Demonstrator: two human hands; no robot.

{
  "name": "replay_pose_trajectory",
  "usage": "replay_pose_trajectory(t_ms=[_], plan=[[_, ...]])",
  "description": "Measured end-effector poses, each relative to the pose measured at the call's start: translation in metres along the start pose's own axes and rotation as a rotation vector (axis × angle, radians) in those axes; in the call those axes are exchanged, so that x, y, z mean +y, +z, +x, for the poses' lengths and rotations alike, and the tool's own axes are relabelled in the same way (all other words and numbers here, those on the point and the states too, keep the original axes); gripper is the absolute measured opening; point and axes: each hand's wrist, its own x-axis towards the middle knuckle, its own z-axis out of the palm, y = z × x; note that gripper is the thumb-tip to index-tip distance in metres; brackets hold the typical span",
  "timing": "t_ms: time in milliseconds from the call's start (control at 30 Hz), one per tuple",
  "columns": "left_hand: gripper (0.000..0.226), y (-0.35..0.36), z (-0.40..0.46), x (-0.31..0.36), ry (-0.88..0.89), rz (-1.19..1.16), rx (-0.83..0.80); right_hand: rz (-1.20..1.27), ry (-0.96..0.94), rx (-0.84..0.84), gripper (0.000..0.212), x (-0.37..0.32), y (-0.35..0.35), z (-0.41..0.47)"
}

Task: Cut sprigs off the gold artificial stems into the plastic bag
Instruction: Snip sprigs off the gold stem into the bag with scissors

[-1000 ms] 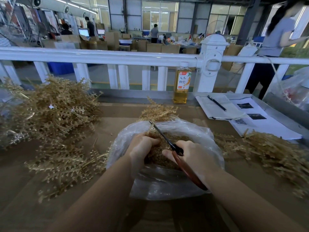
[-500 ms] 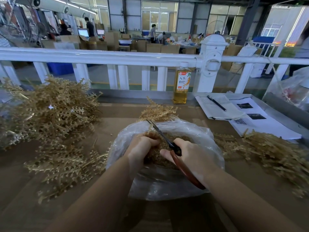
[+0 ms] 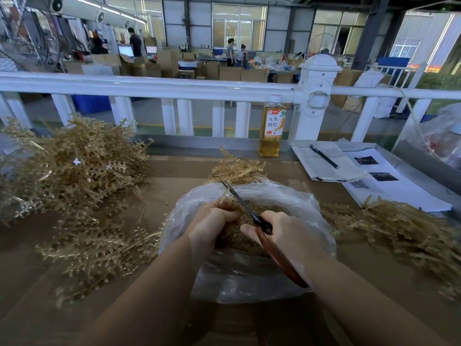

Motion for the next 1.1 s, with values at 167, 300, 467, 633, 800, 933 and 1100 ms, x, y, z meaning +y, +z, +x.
replay_pose_trajectory(t_ms=[167, 300, 467, 633, 800, 933, 1100], plan=[[0.014, 0.0, 0.001, 0.0, -0.012, -0.025, -0.034, -0.008, 0.008, -0.027, 0.041, 0.0, -0.003, 0.001], [0.014, 0.0, -0.001, 0.0, 0.016, -0.01, -0.025, -0.027, 0.0, -0.017, 0.04, -0.001, -0.004, 0.001], [0.022, 0.004, -0.005, 0.001, 0.084, 0.026, 0.002, 0.008, 0.012, -0.037, 0.041, -0.002, -0.001, -0.001], [0.018, 0.005, -0.01, 0.003, 0.081, 0.007, -0.025, 0.03, 0.017, -0.013, 0.037, -0.004, 0.002, 0.0], [0.015, 0.003, -0.006, 0.003, 0.053, -0.027, -0.061, -0.007, 0.013, 0.014, 0.04, -0.004, 0.003, 0.001], [0.028, 0.0, -0.003, 0.0, 0.059, -0.045, -0.116, -0.024, 0.017, 0.002, 0.039, -0.002, 0.004, 0.003], [0.017, -0.001, 0.0, 0.0, 0.038, -0.112, -0.114, 0.038, 0.012, 0.003, 0.037, -0.003, 0.004, 0.002]])
